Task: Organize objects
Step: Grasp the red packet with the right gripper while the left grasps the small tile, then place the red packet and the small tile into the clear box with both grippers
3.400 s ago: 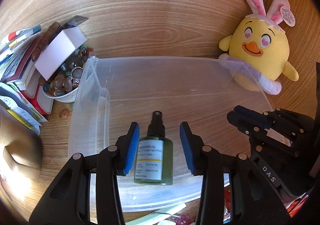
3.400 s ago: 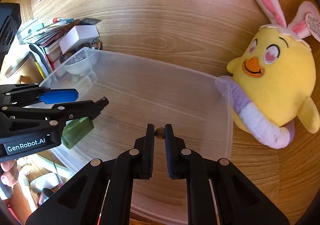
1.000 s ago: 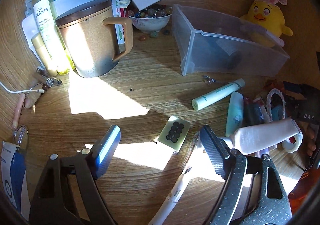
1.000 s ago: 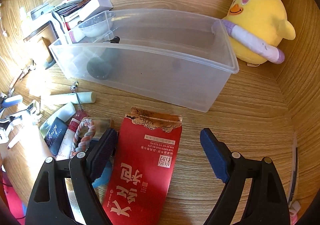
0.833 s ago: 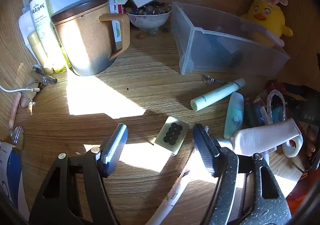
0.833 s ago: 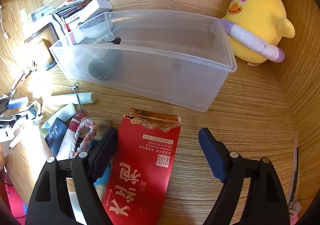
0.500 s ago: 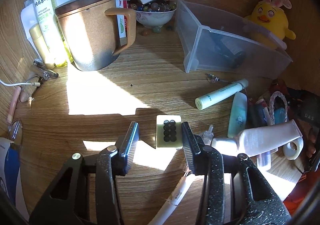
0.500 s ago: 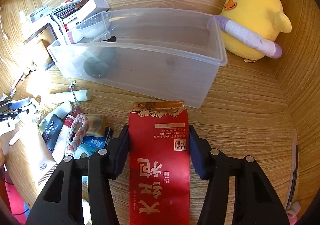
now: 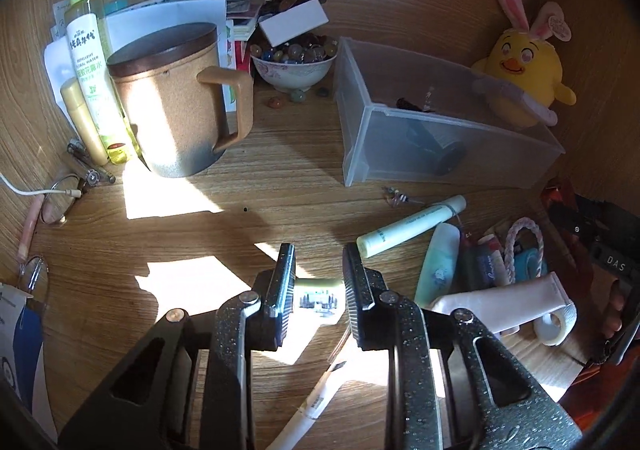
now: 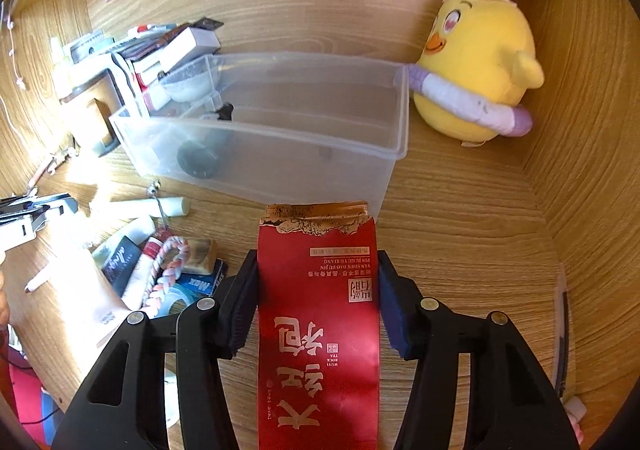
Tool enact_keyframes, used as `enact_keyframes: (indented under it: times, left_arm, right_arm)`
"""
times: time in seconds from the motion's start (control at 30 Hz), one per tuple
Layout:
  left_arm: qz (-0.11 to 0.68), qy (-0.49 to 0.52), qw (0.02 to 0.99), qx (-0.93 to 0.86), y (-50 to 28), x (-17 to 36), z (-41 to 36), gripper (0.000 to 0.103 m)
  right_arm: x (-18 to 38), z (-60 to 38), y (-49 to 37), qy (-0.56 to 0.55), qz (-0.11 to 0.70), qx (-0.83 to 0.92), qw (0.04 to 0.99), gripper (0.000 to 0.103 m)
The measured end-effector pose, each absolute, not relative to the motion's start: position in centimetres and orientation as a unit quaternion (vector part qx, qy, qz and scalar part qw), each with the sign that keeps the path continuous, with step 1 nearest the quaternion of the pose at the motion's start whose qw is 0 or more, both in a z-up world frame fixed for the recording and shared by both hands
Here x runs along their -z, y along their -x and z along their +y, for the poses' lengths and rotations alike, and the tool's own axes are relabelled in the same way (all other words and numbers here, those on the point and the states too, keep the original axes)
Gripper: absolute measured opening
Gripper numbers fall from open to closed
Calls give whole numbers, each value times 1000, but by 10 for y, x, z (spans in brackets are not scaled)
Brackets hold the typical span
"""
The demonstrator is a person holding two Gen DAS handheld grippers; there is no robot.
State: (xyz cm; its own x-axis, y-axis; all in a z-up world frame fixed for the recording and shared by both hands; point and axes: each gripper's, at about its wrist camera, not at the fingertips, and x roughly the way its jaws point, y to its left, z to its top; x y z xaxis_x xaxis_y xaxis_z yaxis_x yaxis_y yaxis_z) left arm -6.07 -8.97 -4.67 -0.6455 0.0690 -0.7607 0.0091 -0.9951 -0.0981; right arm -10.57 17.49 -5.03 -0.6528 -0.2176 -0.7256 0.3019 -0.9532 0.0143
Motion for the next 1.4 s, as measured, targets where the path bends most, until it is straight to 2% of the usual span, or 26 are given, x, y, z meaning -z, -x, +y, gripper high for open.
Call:
enact_keyframes:
  times: [0.03, 0.33, 0.4, 0.57, 0.93, 1.0, 1.07, 1.1, 1.13, 1.4]
  left_arm:
    - [-45, 416, 19, -908, 61, 43, -87, 17]
    - [-39, 387, 27, -921, 67, 17, -77, 17]
    - [-45, 393, 26, -918, 66, 18, -83, 23]
    - [-48, 416, 9, -908, 59, 35, -97, 53]
    - [-50, 469, -5, -882, 46, 75, -101, 53]
    - [-52, 465, -10, -884, 46, 75, -102, 51]
    - [-54, 462, -12, -885, 47, 76, -102, 23]
    - [-55, 464, -10, -884, 49, 77, -102, 18]
    - [-53, 460, -14, -886, 49, 77, -101, 16]
    - [-65, 439, -18, -896, 54, 63, -105, 16]
  right_arm:
    - [48, 175, 105, -388, 52, 909, 145, 50]
    - [21, 177, 94, -350, 37, 924, 150, 50]
    - [16, 179, 93, -345, 33, 926, 151, 50]
    - [4, 181, 95, -331, 25, 930, 156, 50]
    - [-11, 176, 109, -311, 18, 936, 162, 50]
    - [-12, 175, 112, -311, 17, 936, 164, 50]
    - [-13, 174, 117, -310, 13, 936, 165, 50]
    - [-14, 174, 120, -309, 11, 937, 164, 50]
    - [-15, 173, 123, -309, 10, 937, 163, 50]
    - [-22, 168, 148, -305, 12, 939, 160, 50]
